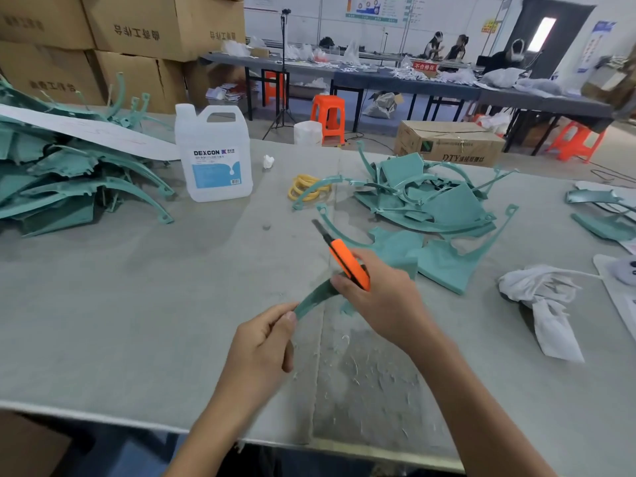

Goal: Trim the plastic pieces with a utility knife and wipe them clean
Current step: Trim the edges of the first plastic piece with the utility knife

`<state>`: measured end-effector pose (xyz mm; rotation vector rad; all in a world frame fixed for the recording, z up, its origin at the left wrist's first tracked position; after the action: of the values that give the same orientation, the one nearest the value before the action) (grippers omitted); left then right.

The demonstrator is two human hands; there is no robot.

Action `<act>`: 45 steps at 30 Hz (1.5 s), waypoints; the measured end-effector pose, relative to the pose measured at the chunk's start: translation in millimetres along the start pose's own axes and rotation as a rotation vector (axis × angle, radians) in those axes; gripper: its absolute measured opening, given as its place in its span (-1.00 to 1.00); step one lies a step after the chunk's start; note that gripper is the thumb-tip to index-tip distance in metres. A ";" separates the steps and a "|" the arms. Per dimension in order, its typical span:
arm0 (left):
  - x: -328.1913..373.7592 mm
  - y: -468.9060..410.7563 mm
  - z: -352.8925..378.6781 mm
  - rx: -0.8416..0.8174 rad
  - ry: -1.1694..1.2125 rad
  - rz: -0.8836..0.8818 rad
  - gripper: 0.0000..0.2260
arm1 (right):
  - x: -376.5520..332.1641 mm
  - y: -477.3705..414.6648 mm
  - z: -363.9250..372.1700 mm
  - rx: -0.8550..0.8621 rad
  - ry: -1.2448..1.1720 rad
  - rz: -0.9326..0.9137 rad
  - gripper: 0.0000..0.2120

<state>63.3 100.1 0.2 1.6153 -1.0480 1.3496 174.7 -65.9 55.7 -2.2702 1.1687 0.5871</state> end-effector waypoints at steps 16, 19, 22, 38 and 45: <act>-42.6 23.0 1.7 -0.252 -0.062 -0.266 -0.80 | 2.8 -3.1 11.4 -0.068 0.227 -0.031 -0.73; -39.4 18.5 10.7 -0.245 -0.031 -0.248 -0.83 | -1.6 13.9 20.2 -0.097 0.226 -0.099 -0.60; -35.9 18.8 13.3 -0.251 -0.024 -0.204 -0.80 | 3.1 22.3 28.2 -0.123 0.240 -0.114 -0.54; -41.9 21.2 15.4 -0.226 0.338 -0.268 -0.79 | -10.5 51.8 22.5 -0.202 0.190 -0.169 -0.53; -46.8 20.9 3.6 -0.135 0.283 -0.223 -0.63 | -3.9 42.7 25.5 -0.244 0.242 -0.136 -0.59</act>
<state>40.4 94.4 -45.5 1.3511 -0.7498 1.2830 133.4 -68.9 27.8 -2.6655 1.0903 0.4312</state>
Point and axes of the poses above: each hand's wrist, its own y-axis away from the middle knuckle, its own z-axis out of the palm, x = y × z, the point moved 9 cm from there along -y, towards the middle knuckle, and after that the axes turned 10 degrees about -z, right-handed, at the moved point
